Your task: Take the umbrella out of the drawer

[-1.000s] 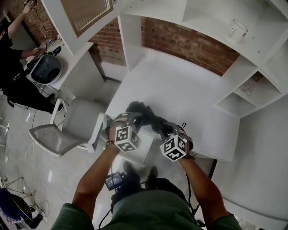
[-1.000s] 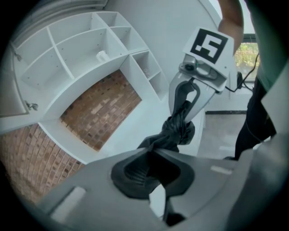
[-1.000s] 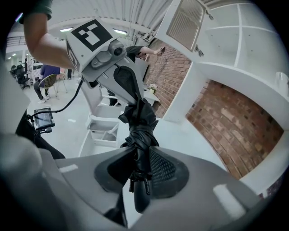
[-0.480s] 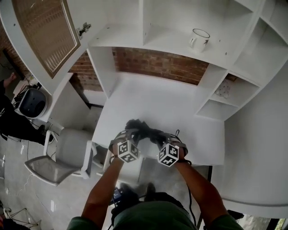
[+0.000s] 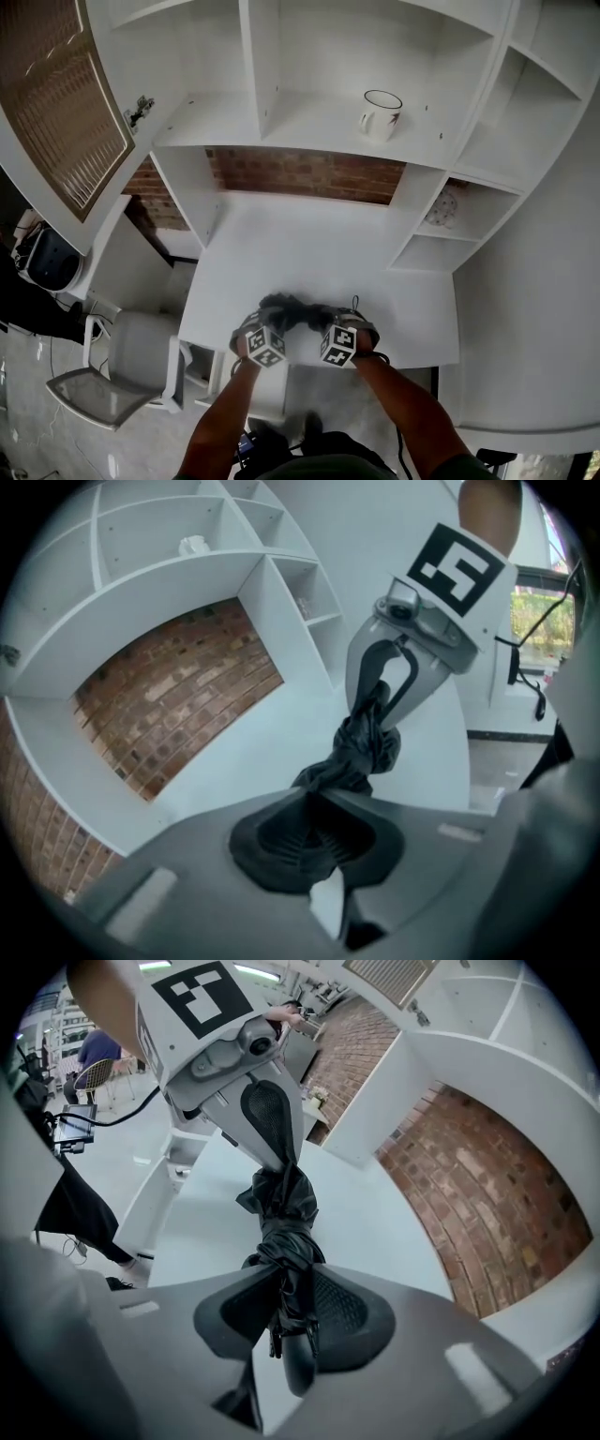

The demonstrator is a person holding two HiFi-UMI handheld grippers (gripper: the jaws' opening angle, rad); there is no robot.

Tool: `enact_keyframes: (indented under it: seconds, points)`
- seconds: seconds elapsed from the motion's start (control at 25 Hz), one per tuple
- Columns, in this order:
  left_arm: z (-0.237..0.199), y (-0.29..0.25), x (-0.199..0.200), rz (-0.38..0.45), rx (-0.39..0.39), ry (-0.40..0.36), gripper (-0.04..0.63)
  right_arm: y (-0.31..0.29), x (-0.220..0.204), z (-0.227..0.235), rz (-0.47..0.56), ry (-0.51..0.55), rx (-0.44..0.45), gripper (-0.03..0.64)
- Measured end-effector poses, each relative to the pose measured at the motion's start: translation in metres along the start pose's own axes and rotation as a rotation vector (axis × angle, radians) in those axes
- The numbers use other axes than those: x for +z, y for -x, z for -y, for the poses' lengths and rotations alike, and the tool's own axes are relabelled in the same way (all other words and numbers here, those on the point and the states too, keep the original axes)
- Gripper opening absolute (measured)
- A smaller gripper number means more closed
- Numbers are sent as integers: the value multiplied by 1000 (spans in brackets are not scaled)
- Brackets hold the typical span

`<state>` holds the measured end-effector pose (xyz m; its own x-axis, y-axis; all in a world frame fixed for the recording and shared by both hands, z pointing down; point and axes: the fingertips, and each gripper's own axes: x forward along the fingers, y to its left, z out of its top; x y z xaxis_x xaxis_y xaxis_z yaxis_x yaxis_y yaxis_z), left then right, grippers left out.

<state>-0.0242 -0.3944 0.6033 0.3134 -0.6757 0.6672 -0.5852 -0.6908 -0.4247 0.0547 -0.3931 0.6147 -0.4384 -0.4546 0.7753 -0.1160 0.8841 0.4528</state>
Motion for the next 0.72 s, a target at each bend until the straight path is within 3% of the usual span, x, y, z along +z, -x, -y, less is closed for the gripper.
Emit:
enact_keyframes:
  seconds: [0.2, 0.28, 0.32, 0.72]
  points:
    - [-11, -8, 12, 31, 9, -5, 28, -16, -13, 12, -65, -17, 11, 115]
    - [-17, -6, 18, 52, 18, -3, 20, -16, -14, 17, -72, -37, 12, 55]
    - [-21, -3, 20, 60, 26, -3, 3, -14, -13, 19, -67, -49, 12, 26]
    - [-57, 65, 34, 112, 120, 14, 3, 26, 1, 43, 23, -159, -24, 35]
